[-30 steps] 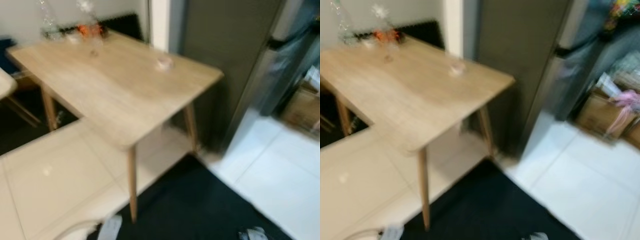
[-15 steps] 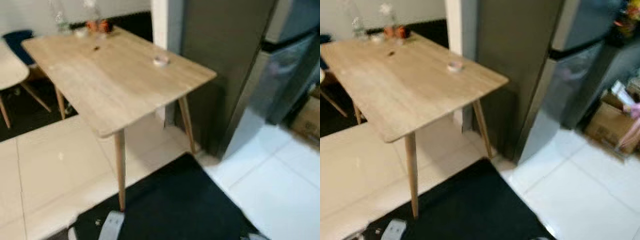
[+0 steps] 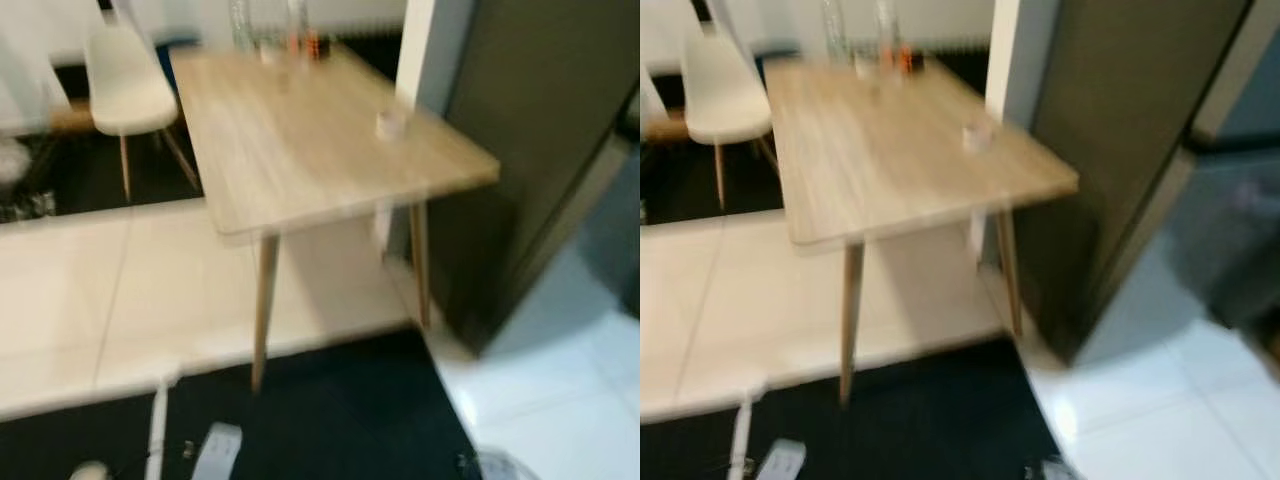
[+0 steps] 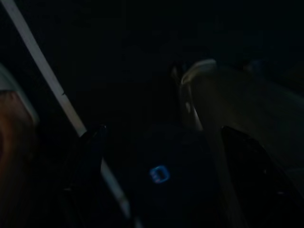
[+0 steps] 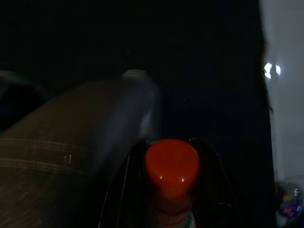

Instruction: Restocking fridge

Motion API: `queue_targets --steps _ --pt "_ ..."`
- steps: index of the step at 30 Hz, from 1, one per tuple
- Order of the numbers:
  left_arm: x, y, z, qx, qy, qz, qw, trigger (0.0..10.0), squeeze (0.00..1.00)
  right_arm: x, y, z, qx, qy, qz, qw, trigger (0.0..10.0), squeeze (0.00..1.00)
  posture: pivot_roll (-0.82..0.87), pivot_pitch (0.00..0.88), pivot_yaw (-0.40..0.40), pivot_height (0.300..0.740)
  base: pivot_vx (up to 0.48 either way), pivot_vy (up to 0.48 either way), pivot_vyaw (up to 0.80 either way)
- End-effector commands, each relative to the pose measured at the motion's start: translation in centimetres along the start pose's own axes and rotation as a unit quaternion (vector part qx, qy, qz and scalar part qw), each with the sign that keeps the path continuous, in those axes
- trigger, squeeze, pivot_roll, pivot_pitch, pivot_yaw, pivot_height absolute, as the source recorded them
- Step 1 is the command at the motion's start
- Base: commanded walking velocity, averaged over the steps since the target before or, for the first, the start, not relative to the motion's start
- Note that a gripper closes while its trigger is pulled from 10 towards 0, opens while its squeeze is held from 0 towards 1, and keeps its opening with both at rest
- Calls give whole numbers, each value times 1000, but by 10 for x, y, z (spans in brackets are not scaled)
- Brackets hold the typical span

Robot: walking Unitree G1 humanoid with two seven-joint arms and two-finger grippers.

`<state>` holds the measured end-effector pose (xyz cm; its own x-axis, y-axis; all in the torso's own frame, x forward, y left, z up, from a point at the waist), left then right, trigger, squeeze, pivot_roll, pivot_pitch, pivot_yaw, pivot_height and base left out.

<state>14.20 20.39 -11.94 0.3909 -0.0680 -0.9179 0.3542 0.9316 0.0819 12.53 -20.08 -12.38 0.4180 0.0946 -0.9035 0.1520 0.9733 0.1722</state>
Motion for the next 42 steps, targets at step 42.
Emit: queue_targets --steps 42 --pt "3 -6 15 1 -14 -2 1000 10000 0 -2 -10 2 5 -4 -22 1000 10000 0 -32 0 1 740 0 -475 0"
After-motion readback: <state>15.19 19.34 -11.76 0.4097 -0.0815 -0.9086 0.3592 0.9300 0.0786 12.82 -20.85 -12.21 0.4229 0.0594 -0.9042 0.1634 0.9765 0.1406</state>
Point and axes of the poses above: a point about 5 cm out from each wrist's last joint towards the gripper, its own x axis pointing out of the wrist towards the gripper, its own z axis along the axis of the wrist's last joint, y = z × x, the point moved 2 cm from there along x, pointing out of the wrist towards the gripper, and after that the axes turned 11 degrees about x, right-handed, at the moved point
